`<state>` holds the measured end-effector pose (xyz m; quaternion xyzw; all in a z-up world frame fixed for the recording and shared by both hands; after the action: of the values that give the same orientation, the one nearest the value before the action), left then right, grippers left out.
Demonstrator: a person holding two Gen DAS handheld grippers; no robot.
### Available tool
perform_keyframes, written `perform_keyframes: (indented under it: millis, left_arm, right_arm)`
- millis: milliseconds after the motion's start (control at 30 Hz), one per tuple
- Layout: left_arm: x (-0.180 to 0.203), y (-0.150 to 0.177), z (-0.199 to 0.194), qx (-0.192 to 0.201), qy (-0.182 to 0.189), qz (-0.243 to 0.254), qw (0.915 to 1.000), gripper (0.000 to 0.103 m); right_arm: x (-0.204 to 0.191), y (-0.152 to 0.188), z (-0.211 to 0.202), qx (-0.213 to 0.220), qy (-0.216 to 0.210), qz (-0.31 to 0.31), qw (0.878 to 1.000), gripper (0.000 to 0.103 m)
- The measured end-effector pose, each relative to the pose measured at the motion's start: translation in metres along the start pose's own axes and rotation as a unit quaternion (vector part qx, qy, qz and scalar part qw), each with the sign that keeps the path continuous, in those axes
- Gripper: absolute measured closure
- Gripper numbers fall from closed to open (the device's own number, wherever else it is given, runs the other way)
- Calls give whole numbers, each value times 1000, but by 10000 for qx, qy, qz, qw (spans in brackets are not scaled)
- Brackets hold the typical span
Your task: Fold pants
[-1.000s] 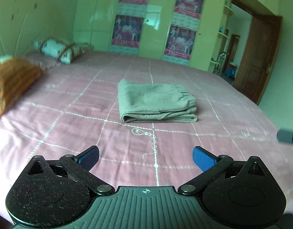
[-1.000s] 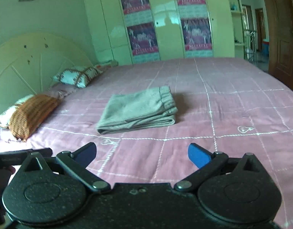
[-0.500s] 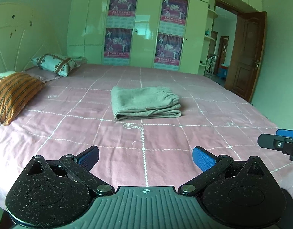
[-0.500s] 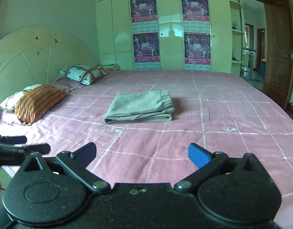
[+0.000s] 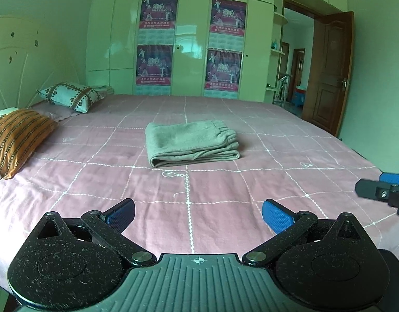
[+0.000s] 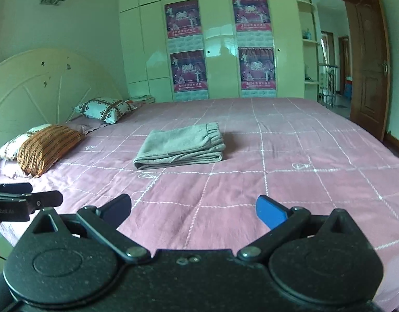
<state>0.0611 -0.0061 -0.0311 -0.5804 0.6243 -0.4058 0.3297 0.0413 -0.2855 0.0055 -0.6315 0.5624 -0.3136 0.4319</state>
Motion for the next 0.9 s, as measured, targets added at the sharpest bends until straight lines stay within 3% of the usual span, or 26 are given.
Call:
perform_keyframes:
  millis: [900]
  left_arm:
    - [10, 3, -7, 130, 28, 88, 9999, 0]
  right_arm:
    - [5, -10, -13, 240, -82, 161, 9995, 6]
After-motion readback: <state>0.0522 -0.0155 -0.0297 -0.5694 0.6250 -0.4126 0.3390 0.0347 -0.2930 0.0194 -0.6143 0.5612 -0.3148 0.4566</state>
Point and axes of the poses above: each gripper's, at about its wrist camera, not at the fingertips, and z roughly the way its jaws point, x to its right, y to its underside, the point moved 3 cm from there along z, roughly the way its jaws point
